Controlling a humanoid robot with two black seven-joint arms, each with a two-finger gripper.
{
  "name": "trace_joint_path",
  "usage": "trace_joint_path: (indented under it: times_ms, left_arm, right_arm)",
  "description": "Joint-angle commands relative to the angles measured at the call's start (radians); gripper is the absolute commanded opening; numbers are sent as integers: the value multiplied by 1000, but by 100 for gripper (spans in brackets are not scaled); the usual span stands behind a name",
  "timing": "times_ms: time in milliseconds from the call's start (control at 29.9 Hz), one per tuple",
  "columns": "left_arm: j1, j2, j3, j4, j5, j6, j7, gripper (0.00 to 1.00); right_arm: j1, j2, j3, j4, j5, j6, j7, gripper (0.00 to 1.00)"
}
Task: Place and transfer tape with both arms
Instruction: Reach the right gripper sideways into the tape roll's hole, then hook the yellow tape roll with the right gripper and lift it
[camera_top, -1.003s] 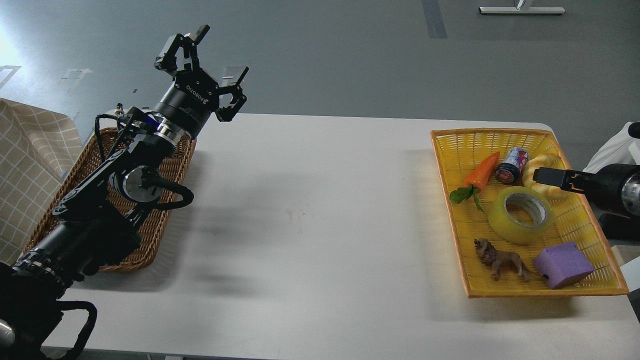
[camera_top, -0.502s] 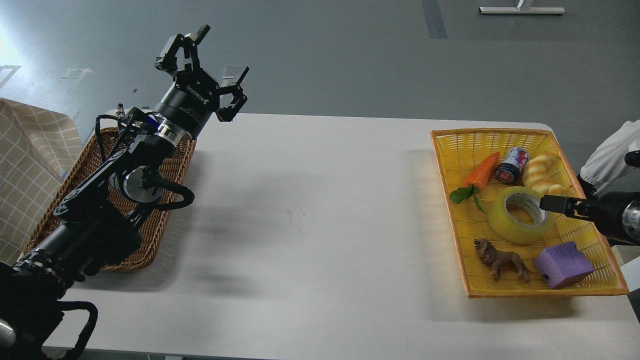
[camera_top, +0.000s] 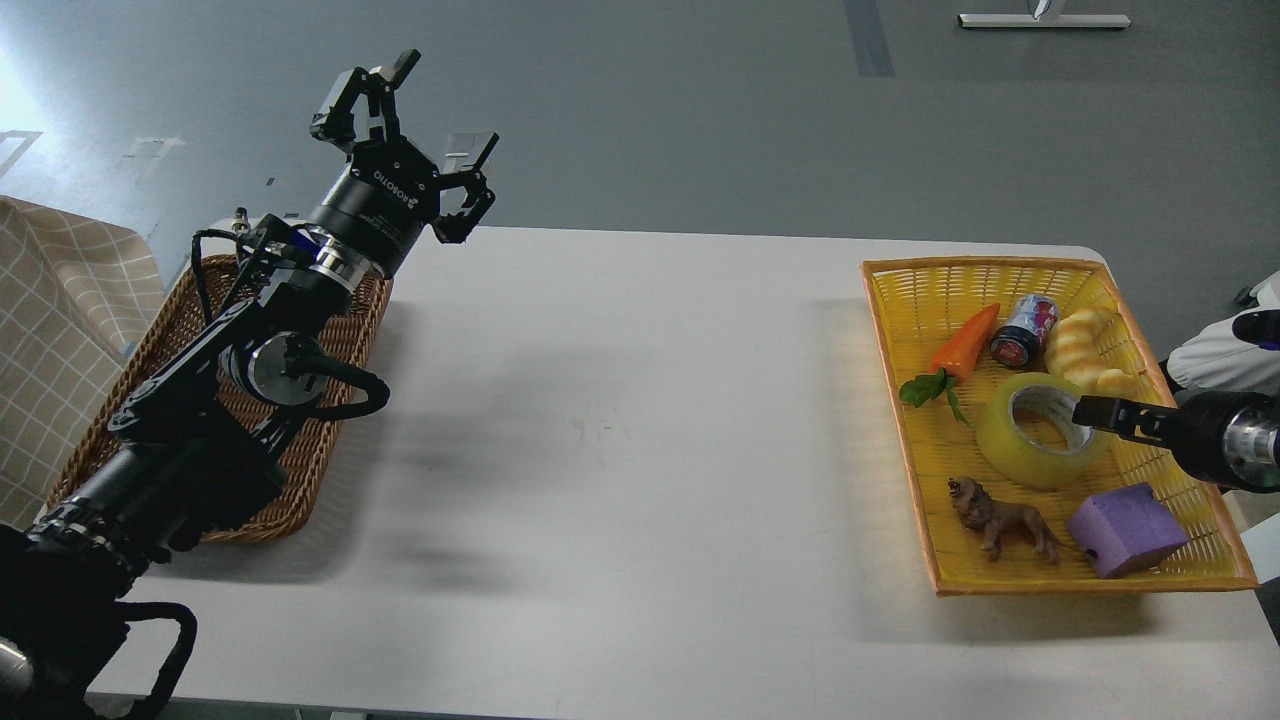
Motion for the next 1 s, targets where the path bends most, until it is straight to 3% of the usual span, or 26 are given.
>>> trace_joint_path:
  times_ms: [0,334,401,636,702,769,903,937,970]
  left_arm:
    - [0,2,0,0,-1,0,0,98]
    - [0,2,0,0,-1,0,0,98]
    - [0,1,0,0,-1,0,0,98]
    - [0,2,0,0,-1,0,0,98]
    - [0,0,0,0,-1,0,0,98]
    - [0,0,0,0,-1,0,0,98]
    - [0,-3,0,0,-1,0,0,98]
    - [0,-3,0,0,-1,0,0,98]
    - [0,-3,0,0,-1,0,0,98]
  right_arm:
    - [0,10,-3,-9,-19,0,0,78]
    - [0,24,-4,-14,-19,0,-2,61]
    - [2,26,-21,-19,-19,0,-2,53]
    - [3,46,-32,-55,-19,0,-3,51]
    - [3,49,-32,-63,-18,0,-2,41]
    - [3,52,-33,-63,-18,0,-2,37]
    - [5,59,-33,-63,-18,0,-3,13]
    - [9,59,-33,-63,-18,0,-3,1]
    - [20,59,-35,-58,-15,0,-3,0]
